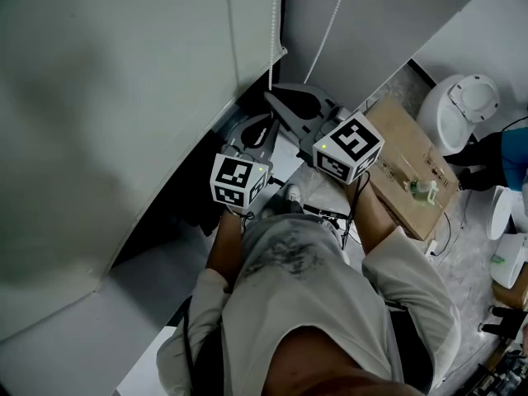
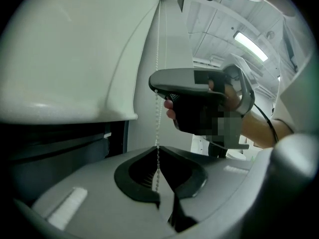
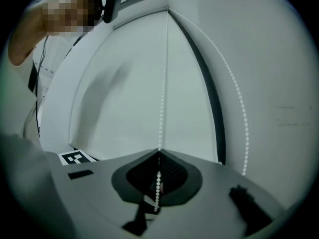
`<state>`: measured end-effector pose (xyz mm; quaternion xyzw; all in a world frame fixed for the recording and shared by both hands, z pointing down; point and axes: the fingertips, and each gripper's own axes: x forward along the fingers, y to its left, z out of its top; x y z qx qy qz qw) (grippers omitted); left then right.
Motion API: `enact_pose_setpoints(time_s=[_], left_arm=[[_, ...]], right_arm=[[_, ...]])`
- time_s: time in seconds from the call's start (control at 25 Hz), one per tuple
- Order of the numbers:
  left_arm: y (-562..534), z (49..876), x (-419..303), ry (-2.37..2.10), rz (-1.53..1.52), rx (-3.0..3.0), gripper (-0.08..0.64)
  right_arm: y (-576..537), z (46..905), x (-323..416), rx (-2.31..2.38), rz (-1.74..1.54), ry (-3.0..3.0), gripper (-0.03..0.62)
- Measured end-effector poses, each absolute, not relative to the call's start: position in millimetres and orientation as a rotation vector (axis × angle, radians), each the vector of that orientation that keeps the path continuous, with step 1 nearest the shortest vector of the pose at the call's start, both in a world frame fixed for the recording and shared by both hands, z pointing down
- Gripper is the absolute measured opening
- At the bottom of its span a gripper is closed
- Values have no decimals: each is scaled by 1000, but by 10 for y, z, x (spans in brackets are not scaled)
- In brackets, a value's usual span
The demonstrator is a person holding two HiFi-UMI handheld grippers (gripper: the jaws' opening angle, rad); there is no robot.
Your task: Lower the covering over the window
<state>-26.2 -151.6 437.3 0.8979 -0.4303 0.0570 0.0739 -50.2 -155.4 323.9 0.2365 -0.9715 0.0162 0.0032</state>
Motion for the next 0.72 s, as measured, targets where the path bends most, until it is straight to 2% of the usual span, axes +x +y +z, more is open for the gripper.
enact_pose_setpoints(time_s=[0.72], left_arm=[[-1435, 4392, -324, -1284, 115, 2680, 35]], right_arm=[[-1612, 3312, -448, 835, -6, -2997, 18]])
